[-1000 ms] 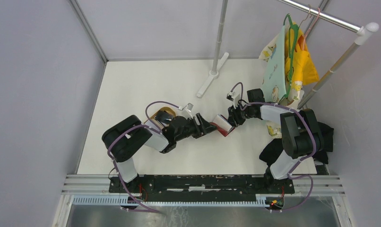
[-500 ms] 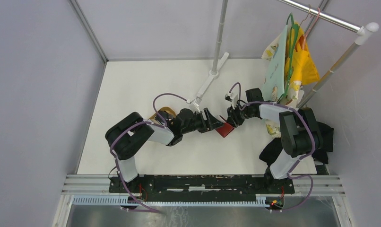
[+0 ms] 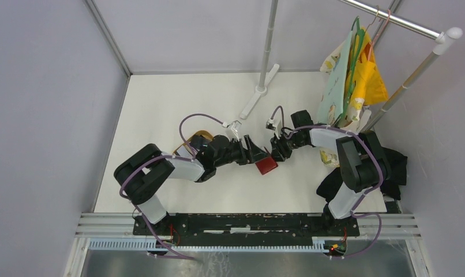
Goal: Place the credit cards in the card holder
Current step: Close the card holder at the center of the board.
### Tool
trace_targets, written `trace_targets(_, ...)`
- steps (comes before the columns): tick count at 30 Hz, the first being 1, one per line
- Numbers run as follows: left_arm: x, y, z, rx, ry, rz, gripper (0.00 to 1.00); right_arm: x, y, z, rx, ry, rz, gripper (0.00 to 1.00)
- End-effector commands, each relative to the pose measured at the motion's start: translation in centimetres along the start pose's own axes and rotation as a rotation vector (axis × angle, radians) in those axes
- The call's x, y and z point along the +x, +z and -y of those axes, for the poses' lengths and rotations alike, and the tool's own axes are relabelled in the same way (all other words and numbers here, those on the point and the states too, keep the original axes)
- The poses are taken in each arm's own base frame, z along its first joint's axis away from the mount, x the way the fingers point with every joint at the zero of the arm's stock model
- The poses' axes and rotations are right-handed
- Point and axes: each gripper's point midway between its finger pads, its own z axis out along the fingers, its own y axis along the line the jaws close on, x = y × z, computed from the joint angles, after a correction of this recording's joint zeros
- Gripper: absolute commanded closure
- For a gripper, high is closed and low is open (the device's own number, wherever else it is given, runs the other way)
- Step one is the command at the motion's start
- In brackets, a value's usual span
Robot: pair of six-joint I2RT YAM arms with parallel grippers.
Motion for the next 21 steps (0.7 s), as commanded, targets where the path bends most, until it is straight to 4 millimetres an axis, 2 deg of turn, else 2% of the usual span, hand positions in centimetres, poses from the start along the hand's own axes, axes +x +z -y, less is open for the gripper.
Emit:
trace_targets(1,-0.8,-1.4,1.0,0.019,0.098,0.040,0.18,-0.2,0.6,-2.4,-0.092,-0.015,-0.007,0.64)
trace_targets(6,-0.8,-2.4,0.7,-0.004,0.125,0.046,0.16,-0.7,0.9,-3.3,-0.112,-0.055,-0.007,0.64)
trace_targets(12,-0.8,-2.4,-0.3,-0.055,0.153,0.043,0.18,-1.5,1.2,-4.4,-0.134,-0.095,-0.003,0.63)
trace_targets(17,-0.5,-2.0,-1.6,-0.096,0.175,0.028,0.21,-3.7,-0.8,-2.5,0.031,-0.176,0.031,0.58)
trace_targets(21,-0.7,-1.7,-1.8,-0.109,0.201,0.025,0.31,-5.1,-2.9,-1.5,0.129,-0.215,0.085,0.57)
